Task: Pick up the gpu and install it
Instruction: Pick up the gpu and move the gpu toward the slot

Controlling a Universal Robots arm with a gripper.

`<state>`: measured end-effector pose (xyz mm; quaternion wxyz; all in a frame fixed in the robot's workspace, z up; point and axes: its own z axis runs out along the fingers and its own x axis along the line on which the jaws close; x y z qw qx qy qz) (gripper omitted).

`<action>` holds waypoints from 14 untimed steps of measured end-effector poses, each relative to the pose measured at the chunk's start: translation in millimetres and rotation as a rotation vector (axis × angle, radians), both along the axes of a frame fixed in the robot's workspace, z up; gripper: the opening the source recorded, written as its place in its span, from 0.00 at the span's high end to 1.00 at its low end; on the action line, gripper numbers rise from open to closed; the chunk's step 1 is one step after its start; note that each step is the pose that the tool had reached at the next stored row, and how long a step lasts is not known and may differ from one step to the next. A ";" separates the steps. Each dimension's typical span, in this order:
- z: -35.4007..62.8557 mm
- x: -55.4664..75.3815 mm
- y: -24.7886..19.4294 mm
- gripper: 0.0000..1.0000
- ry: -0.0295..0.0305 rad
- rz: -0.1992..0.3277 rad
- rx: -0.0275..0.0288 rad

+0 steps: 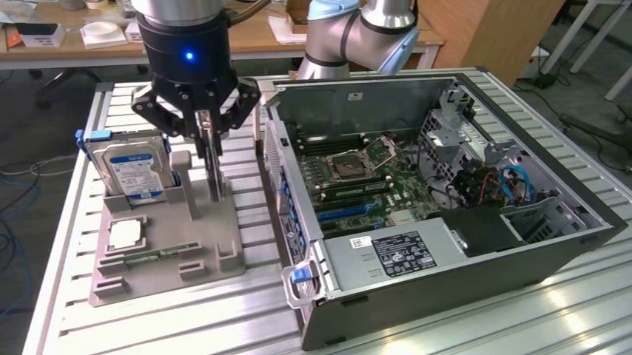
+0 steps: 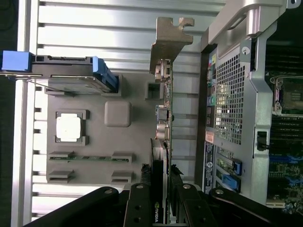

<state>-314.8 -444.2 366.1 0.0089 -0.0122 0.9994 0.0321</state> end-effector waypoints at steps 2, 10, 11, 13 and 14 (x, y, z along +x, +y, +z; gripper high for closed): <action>1.2 0.0 0.0 0.74 -0.0001 0.000 0.0001; 8.1 0.0 0.0 0.74 -0.0001 0.000 0.0000; 9.0 0.0 0.0 0.74 -0.0001 0.000 0.0000; 10.9 0.0 0.0 0.74 -0.0001 0.000 0.0000; 11.6 0.0 0.0 0.74 -0.0001 0.000 0.0001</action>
